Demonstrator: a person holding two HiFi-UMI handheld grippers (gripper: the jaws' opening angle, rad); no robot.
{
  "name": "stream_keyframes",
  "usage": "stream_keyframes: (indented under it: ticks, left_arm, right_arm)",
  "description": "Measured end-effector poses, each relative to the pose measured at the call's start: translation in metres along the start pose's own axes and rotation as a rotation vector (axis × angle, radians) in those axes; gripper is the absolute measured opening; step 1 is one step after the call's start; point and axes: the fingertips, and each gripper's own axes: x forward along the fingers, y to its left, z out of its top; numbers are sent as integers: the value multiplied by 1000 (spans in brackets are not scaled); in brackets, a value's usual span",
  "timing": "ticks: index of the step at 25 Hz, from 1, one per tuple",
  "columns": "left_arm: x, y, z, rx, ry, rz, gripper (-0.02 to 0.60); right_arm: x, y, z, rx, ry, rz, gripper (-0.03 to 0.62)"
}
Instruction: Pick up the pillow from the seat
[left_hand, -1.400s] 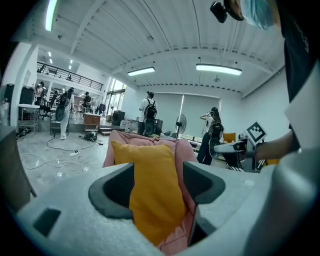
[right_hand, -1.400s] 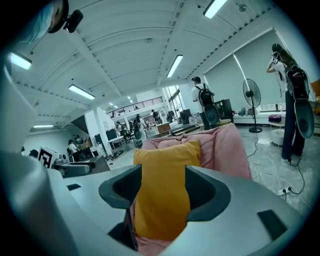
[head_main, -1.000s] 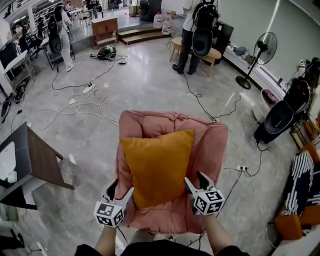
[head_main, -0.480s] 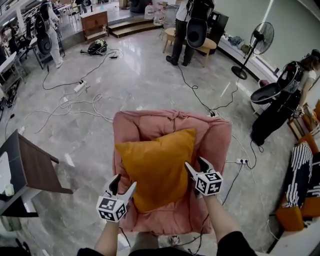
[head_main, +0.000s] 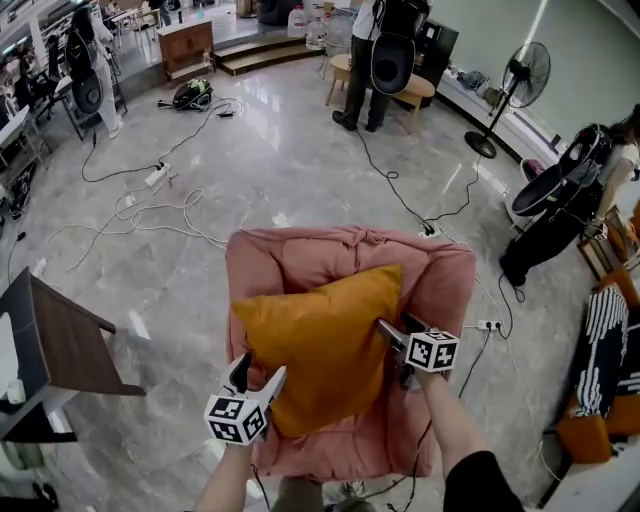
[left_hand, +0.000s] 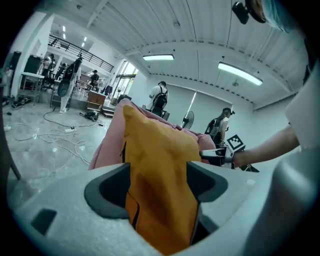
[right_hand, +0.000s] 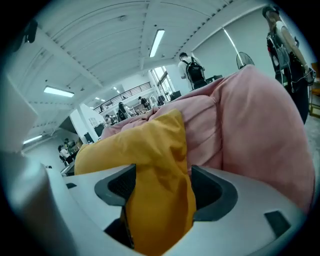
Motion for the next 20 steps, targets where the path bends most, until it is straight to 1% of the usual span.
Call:
stream_keyframes:
  ticks: [3,8,9,10,13,16,20]
  left_arm:
    - [9,-5,-6,-12,16,-16,347]
    - [23,-7,-10,-28,29,-17,347]
    - [25,-7,-10,-34,30,-13,347]
    - [28,-7,-11,-41,30,-8,346]
    - [31,-7,-14,-55,31,10,345]
    - [31,-6,-17,-68,44,44,342]
    - [24,-1,-20,-94,65,96,274]
  right_arm:
    - [10,-1,-2,32,23,66,330]
    - [18,5,-4,90,39,183,324]
    - [18,8,-5,95,43,201,299]
    - [17,11,-6,90,45,210,251]
    - [14,19,-12,49,41,190,227]
    - [4,29,-16,-3,33,161,185]
    - [-15,46,-23,-78,28,132,119]
